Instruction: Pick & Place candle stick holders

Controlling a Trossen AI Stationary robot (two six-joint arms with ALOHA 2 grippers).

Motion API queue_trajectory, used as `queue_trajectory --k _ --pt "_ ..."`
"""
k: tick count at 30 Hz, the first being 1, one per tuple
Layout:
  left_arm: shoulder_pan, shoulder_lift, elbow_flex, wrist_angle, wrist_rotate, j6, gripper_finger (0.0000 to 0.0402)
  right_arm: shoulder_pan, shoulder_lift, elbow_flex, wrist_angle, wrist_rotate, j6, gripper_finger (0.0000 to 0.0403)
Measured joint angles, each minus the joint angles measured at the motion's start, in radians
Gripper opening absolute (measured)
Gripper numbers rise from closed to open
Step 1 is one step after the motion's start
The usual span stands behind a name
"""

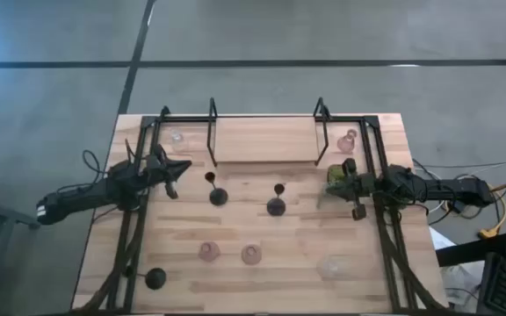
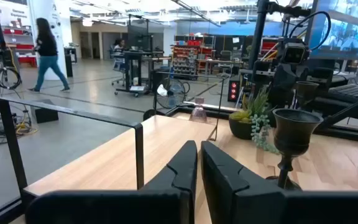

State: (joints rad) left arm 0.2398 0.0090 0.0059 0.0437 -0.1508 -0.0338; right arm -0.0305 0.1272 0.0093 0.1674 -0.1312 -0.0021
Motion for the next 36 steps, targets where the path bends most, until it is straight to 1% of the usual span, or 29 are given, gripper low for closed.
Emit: queue_trajectory --k 36 --pt "0.000 0.000 0.000 0.000 0.000 0.000 0.0026 0.000 0.000 0.000 0.015 0.000 -0.007 0.0008"
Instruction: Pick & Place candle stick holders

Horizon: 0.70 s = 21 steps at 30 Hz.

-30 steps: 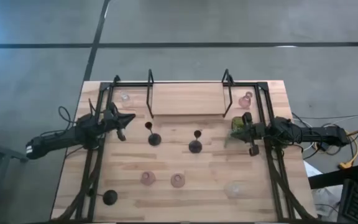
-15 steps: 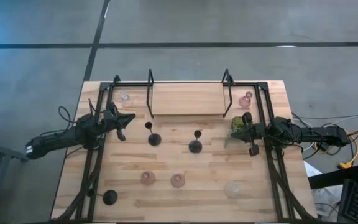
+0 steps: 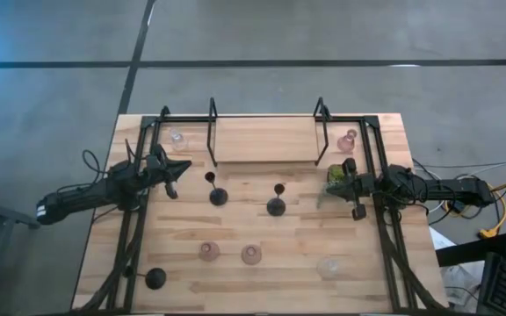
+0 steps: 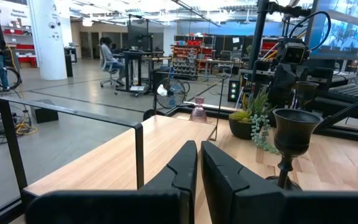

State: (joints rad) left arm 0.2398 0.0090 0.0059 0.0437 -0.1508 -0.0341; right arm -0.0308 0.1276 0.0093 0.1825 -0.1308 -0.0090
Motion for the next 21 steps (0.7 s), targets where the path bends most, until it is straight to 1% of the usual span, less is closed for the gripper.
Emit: queue_trajectory --k 3,6,8,11,13,14,16,17,19,21 --pt "0.000 0.000 0.000 0.000 0.000 0.000 0.0026 0.000 0.000 0.000 0.116 0.003 -0.008 0.0008" --pt "0.000 0.000 0.000 0.000 0.000 0.000 0.0026 0.000 0.000 0.000 0.345 0.003 0.078 0.0008" --pt "0.000 0.000 0.000 0.000 0.000 0.000 0.0026 0.000 -0.001 0.000 0.513 0.016 0.102 0.0008" --pt "0.000 0.000 0.000 0.000 0.000 0.000 0.0026 0.000 -0.001 0.000 0.748 0.084 0.108 0.0008" --pt "0.000 0.000 0.000 0.000 0.000 0.000 0.0026 0.000 -0.001 0.001 0.870 0.159 0.141 0.0008" --pt "0.000 0.000 0.000 0.000 0.000 0.000 0.0026 0.000 -0.001 0.006 0.901 0.207 0.174 0.0008" --pt "0.000 0.000 0.000 0.000 0.000 0.000 0.0026 0.000 -0.001 0.032 0.892 0.288 0.239 0.0008" --pt "0.000 0.000 0.000 0.000 0.000 0.000 0.0026 0.000 0.001 0.049 0.860 0.317 0.264 0.0008" --pt "0.000 0.000 0.000 0.000 0.000 0.000 0.0026 0.000 0.013 0.094 0.765 0.335 0.294 0.0008" --pt "0.000 0.000 0.000 0.000 0.000 0.000 0.0026 0.000 0.034 0.149 0.656 0.338 0.287 0.0008"
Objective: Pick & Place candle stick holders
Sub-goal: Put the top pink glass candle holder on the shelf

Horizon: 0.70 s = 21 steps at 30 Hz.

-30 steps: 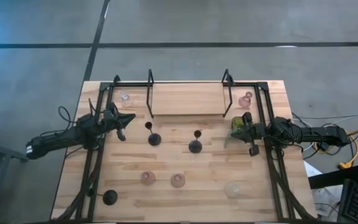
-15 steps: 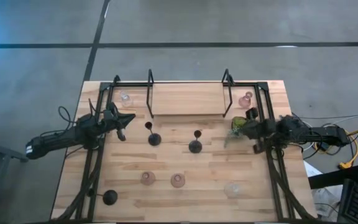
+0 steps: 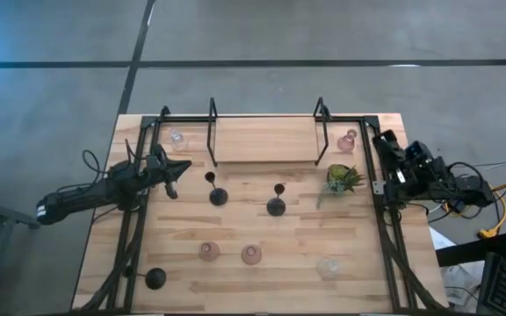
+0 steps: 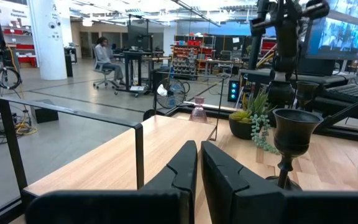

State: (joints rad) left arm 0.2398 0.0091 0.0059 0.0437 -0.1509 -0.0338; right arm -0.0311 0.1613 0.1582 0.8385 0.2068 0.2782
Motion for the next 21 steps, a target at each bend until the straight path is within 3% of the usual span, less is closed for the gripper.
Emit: queue_trajectory --k 7,10,14,21 --pt "0.000 0.000 0.000 0.000 0.000 0.000 0.0026 0.000 0.143 0.266 -0.305 0.003 -0.147 0.0008" --pt "0.000 0.000 0.000 0.000 0.000 0.000 0.0026 0.000 0.228 0.397 -0.453 0.016 -0.300 0.0008" --pt "0.000 0.000 0.000 0.000 0.000 0.000 0.0026 0.000 0.344 0.577 -0.596 0.143 -0.385 0.0008" --pt "0.000 0.000 0.000 0.000 0.000 0.000 0.0026 0.000 0.535 0.843 -0.686 0.378 -0.524 0.0008"
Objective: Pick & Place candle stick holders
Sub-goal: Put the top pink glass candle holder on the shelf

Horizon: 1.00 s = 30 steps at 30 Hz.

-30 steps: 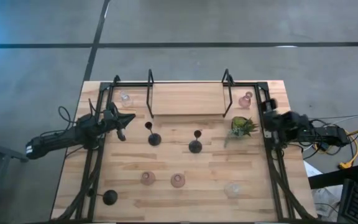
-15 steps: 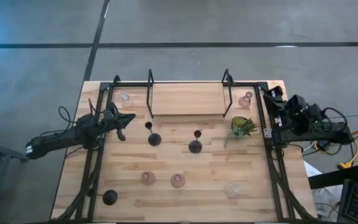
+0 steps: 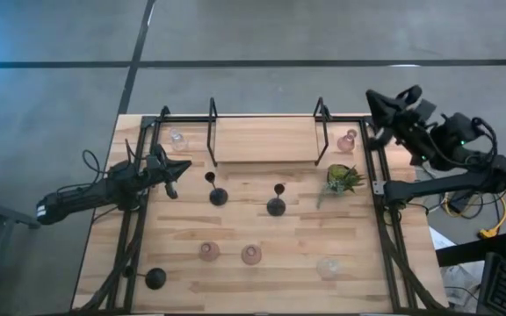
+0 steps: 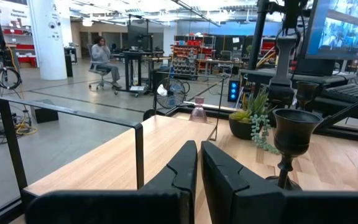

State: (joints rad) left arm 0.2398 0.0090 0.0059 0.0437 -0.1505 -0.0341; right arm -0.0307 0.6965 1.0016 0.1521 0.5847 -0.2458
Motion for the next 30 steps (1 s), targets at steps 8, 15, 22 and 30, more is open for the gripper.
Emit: queue_trajectory --k 8,15,22,30 --pt "0.000 0.000 0.000 0.000 0.000 0.000 0.0026 0.000 0.194 0.222 -0.055 0.023 -0.086 0.0008" --pt "0.000 0.000 0.000 0.000 0.000 0.000 0.0026 -0.143 0.342 0.449 -0.868 0.161 0.378 0.0008" --pt "0.000 0.000 0.000 0.000 0.000 0.000 0.0026 -0.477 0.443 0.624 -1.638 -0.194 0.691 0.0008" --pt "0.000 0.000 0.000 0.000 0.000 0.000 0.0026 -0.734 0.508 0.602 -1.698 -0.394 0.576 0.0008"
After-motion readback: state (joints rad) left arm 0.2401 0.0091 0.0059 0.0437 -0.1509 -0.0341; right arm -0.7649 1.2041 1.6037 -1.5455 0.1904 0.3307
